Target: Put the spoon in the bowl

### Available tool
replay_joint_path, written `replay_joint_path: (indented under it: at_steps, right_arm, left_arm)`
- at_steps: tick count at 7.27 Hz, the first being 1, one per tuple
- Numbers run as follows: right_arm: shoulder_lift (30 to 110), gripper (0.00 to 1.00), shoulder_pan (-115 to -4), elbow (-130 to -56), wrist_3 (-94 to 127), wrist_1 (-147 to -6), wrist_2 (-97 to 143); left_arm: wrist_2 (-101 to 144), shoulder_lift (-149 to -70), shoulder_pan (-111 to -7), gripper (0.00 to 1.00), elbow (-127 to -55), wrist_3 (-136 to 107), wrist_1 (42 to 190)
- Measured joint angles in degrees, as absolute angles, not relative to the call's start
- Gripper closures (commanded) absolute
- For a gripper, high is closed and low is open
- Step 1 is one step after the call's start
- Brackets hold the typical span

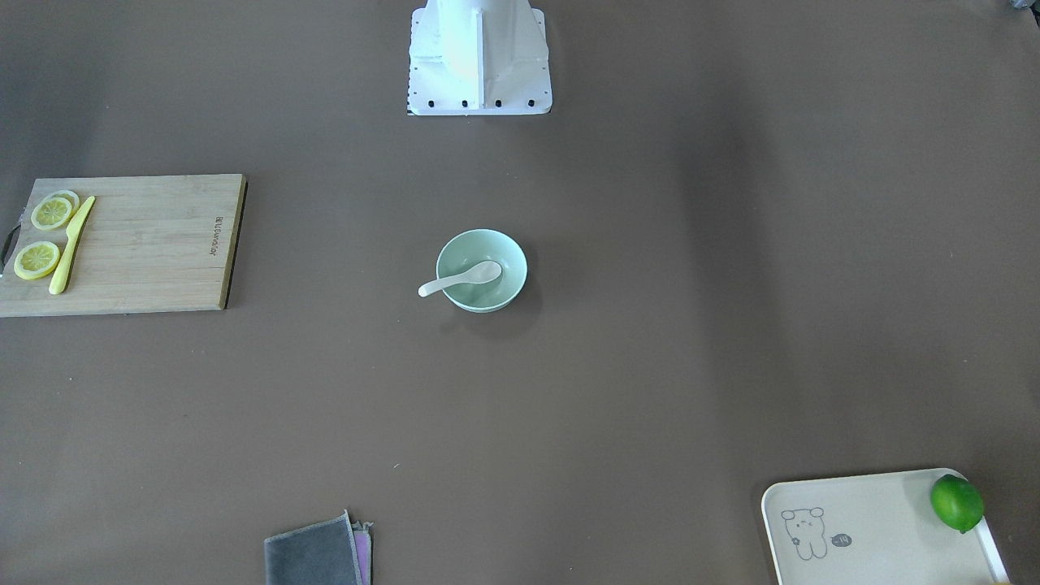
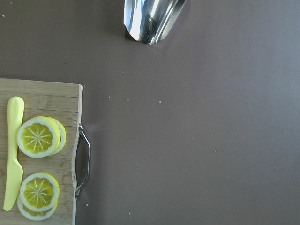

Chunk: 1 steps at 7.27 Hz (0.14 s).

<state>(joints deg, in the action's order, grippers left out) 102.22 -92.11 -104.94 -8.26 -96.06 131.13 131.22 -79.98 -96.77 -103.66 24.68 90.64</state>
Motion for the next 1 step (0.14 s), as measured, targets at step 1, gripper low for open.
replay_joint_path:
  at_steps: [1]
  right_arm:
    - [102.22,0.0,-92.11,-104.94,-8.26,-96.06,131.13]
  left_arm:
    - [131.22,-79.99,-96.77,0.02,-103.66,24.66,90.64]
